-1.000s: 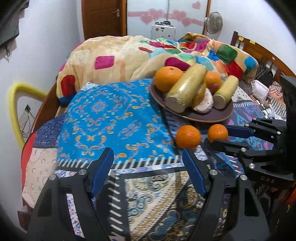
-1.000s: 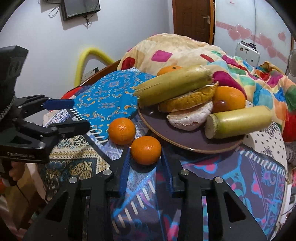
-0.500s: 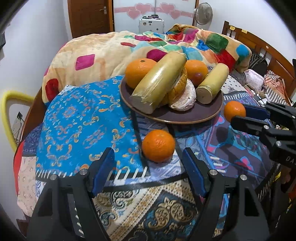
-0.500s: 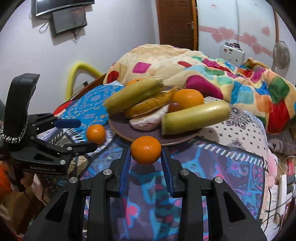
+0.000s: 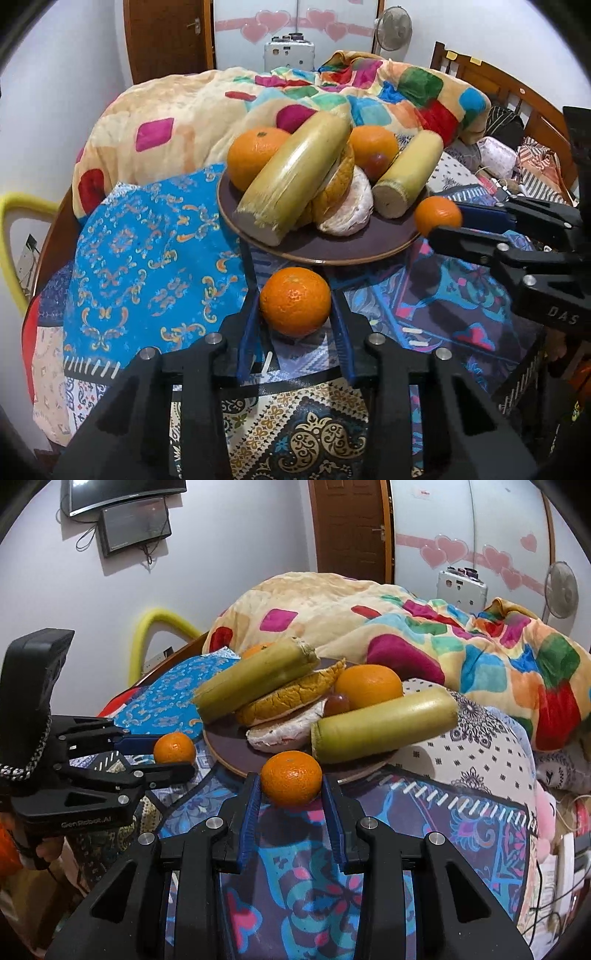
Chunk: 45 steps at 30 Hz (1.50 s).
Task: Organize fruits
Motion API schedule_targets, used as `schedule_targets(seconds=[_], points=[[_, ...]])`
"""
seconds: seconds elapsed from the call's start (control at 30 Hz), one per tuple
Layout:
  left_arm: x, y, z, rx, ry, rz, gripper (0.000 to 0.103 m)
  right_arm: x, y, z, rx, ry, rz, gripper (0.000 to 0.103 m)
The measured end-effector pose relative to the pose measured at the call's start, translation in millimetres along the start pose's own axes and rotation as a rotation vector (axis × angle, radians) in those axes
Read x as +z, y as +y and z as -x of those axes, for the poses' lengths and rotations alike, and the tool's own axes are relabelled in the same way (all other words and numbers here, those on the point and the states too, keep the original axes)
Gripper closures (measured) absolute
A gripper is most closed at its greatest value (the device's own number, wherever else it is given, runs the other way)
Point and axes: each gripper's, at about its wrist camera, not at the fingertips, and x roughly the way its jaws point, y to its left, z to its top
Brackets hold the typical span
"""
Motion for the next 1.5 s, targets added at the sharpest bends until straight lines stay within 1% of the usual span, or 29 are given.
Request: schedule_targets(seconds=[0.13,0.33,0.57,0.67,0.83,0.9,0.93,0.97,1.03,1.2,1.3,1.37,1.5], points=[[9,0,5,-0.008,-0.027,0.009,0.066,6,2,-2,-0.004,-0.005,0.013,0.072],[24,2,4,-0.033,-0.044,0.039,0.065,13,2,-7,-0.012,-0.007,0.033,0.072],[33,-1,-4,-0.047,-0.047,0.034,0.066,16,3,-13,-0.018,-0.004,0.061,0.072],[33,-3,-3,-0.042,-0.064,0.017,0.065,14,2,-16,-0.023,0.004,0.068,0.072],[34,-6,-2,-0.038,-0.075,0.001,0.063,14,1,-15,-0.019,0.005,0.068,0.071],[34,-5,-1,-0.034,-0.081,0.005,0.062,14,1,-14,-0.023,0.004,0.069,0.069],[33,-3,1,-0.035,-0.085,0.011,0.062,14,1,-14,-0.026,0.0,0.068,0.065],[33,-2,3,-0.035,-0.089,0.016,0.062,15,1,-13,-0.029,-0.005,0.067,0.063],[32,0,8,-0.028,-0.101,0.025,0.061,16,0,-9,-0.026,-0.015,0.062,0.063],[29,1,35,-0.018,-0.159,0.053,0.06,22,1,17,-0.023,-0.076,0.029,0.063],[27,-2,59,-0.009,-0.208,0.062,0.059,25,4,44,-0.03,-0.14,0.008,0.063],[25,-8,80,0.001,-0.256,0.063,0.057,26,10,65,-0.024,-0.186,-0.005,0.063],[15,-21,131,0.021,-0.374,0.062,0.048,24,27,113,-0.034,-0.298,-0.016,0.063]])
